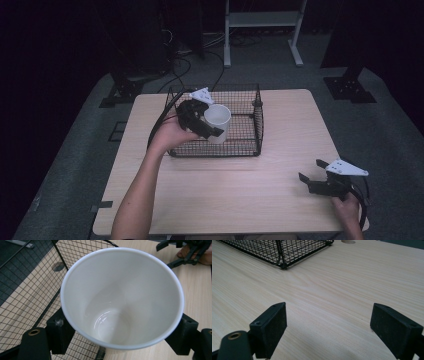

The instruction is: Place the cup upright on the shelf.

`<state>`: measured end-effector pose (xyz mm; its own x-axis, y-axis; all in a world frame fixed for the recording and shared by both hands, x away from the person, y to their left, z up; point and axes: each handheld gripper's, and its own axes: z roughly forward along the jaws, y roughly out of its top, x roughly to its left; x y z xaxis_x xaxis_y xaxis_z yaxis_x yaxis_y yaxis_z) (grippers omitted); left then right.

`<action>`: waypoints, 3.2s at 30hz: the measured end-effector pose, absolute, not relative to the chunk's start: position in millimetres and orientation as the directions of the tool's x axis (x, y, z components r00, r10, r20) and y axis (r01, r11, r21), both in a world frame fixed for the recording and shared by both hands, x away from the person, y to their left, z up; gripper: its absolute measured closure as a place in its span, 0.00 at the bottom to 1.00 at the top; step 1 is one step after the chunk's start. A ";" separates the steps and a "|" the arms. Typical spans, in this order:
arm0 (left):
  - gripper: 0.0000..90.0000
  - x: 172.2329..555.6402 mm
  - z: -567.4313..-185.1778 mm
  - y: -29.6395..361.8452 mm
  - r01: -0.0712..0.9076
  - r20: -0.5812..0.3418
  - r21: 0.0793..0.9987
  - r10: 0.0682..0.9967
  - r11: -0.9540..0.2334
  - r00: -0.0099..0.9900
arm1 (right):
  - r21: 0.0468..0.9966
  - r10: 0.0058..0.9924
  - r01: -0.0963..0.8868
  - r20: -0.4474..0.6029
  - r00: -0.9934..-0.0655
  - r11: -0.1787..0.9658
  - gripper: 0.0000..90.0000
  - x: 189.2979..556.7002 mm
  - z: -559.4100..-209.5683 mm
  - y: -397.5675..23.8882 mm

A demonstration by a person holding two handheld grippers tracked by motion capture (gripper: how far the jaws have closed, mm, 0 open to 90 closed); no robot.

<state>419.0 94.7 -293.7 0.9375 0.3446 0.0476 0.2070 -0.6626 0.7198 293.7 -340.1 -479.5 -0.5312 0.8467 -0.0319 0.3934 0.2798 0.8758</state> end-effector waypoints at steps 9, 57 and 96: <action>0.23 438.0 -289.2 89.0 0.215 0.048 0.716 0.354 -0.664 0.934 | 0.879 0.847 0.389 -0.030 -0.531 0.276 0.15 293.8 -479.4 -340.6; 0.23 506.1 -352.4 76.0 0.371 -0.049 0.642 0.446 -0.671 0.894 | 0.884 0.843 0.382 -0.025 -0.537 0.269 0.15 292.9 -479.3 -341.8; 0.23 530.3 -398.4 62.5 0.441 -0.101 0.552 0.468 -0.708 0.878 | 0.886 0.843 0.381 -0.020 -0.537 0.264 0.15 292.5 -479.3 -342.3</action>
